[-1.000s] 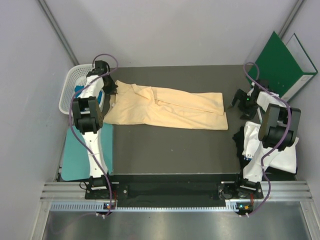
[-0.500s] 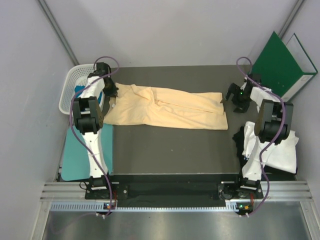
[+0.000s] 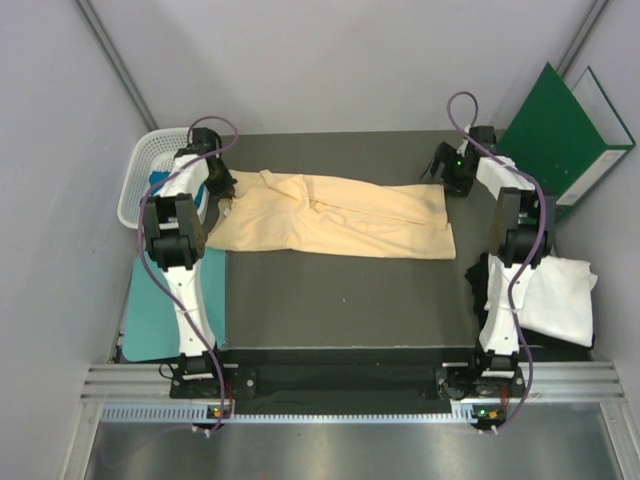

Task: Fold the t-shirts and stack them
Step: Rotate the tshirt 90 degrees

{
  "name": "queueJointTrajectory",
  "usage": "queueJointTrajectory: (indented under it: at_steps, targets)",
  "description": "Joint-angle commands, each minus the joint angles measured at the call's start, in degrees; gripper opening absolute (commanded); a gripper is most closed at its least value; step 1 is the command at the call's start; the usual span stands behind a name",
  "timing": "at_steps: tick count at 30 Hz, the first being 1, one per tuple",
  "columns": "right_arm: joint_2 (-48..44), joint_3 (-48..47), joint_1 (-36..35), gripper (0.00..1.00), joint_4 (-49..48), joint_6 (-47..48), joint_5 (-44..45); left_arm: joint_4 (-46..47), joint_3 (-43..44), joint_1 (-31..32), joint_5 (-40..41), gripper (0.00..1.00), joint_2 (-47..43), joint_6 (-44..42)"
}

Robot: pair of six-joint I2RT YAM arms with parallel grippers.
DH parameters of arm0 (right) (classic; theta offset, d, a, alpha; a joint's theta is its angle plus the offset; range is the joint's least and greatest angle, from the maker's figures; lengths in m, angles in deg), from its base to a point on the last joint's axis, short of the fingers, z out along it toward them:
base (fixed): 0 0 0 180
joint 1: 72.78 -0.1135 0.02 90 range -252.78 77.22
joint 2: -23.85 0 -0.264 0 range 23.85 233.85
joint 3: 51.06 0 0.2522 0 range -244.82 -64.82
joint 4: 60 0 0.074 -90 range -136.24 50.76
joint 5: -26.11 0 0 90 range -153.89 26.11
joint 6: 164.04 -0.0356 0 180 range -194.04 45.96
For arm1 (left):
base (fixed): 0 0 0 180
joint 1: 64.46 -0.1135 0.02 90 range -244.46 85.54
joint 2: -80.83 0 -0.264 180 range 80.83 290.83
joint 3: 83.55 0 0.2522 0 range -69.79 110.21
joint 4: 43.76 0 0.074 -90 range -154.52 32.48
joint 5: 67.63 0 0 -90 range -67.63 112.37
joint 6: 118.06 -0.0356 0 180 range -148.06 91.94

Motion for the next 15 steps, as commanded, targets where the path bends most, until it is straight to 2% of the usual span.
queueJointTrajectory:
  at_steps: [1, 2, 4, 5, 10, 15]
  targets:
    - [5.1, -0.9, -3.3, 0.83, 2.2, -1.1, 0.8, -1.0, -0.2, -0.5, 0.8, 0.00, -4.1, -0.7]
    - [4.9, -0.7, -3.3, 0.57, 2.0, -1.3, 0.9, -1.0, 0.2, -0.5, 0.8, 0.00, -3.6, -0.8]
    - [5.1, -0.7, -3.3, 0.35, 3.0, -2.1, 0.7, -1.5, 2.0, -0.5, 0.8, 0.00, -2.9, -0.7]
    - [5.3, -1.7, -3.2, 0.18, 4.1, -2.0, 0.7, -2.1, 2.8, -0.5, 0.5, 0.00, -2.2, -0.8]
    - [4.2, -1.4, -3.2, 0.00, 8.9, -0.1, 4.0, -3.3, 7.4, -0.4, 0.1, 0.00, -0.1, -0.6]
    - [0.2, 2.8, -3.2, 0.00, 11.1, 2.1, 8.5, -3.2, 10.8, -0.4, -0.3, 0.00, 1.6, -0.7]
